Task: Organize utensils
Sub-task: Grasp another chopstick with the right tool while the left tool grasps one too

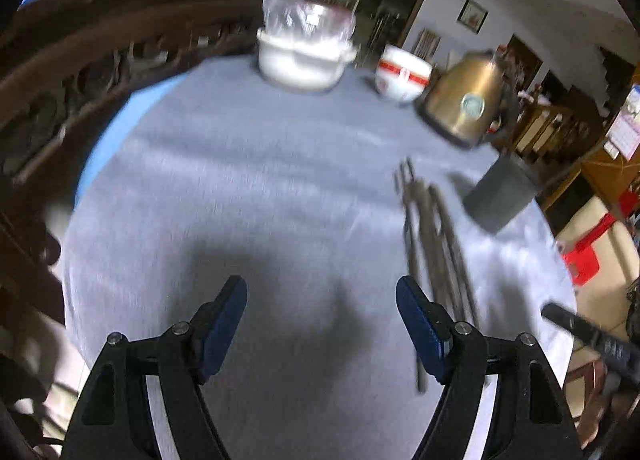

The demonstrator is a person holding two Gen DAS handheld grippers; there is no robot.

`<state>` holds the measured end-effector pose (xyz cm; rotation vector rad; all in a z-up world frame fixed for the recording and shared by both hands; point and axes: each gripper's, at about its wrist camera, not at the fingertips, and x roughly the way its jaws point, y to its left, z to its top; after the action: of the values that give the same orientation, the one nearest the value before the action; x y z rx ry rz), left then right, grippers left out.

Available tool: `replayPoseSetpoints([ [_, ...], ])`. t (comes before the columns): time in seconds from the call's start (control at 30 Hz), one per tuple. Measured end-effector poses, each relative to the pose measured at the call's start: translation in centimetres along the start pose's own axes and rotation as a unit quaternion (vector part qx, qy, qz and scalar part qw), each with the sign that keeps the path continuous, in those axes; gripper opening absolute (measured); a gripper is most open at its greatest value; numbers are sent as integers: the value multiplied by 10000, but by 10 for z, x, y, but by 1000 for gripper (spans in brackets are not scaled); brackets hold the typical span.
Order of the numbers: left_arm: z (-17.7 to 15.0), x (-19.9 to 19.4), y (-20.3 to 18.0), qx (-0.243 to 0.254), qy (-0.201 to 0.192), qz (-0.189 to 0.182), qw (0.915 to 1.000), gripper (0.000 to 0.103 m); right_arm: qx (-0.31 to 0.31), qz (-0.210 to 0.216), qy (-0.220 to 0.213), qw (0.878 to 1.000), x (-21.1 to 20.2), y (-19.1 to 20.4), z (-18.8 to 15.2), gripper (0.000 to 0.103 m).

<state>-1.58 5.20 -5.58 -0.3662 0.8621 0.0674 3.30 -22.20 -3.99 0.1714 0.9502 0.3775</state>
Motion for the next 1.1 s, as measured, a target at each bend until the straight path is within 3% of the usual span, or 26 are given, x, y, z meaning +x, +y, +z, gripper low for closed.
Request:
replayPoseSetpoints([
  [0.17, -14, 5, -1, 41, 229, 15, 9997, 78, -256, 34, 512, 9984, 44, 19, 17, 41],
  [0.37, -17, 6, -3, 82, 298, -41, 9995, 78, -567, -149, 829, 9948, 83, 41, 44, 38],
  [0.5, -14, 7, -4, 109, 327, -64, 9994, 78, -570, -251, 1157, 9913, 104, 40, 45, 22],
  [0.6, -11, 12, -9, 164, 392, -66, 9991, 78, -684, -317, 1145, 9906, 104, 40, 41, 10],
  [0.77, 4, 29, -30, 434, 576, 27, 9974, 77, -719, -479, 1151, 9896, 98, 26, 37, 9],
  [1.1, 43, 83, -90, 959, 1156, 282, 9882, 74, -595, -171, 1115, 9918, 91, 9, 31, 10],
])
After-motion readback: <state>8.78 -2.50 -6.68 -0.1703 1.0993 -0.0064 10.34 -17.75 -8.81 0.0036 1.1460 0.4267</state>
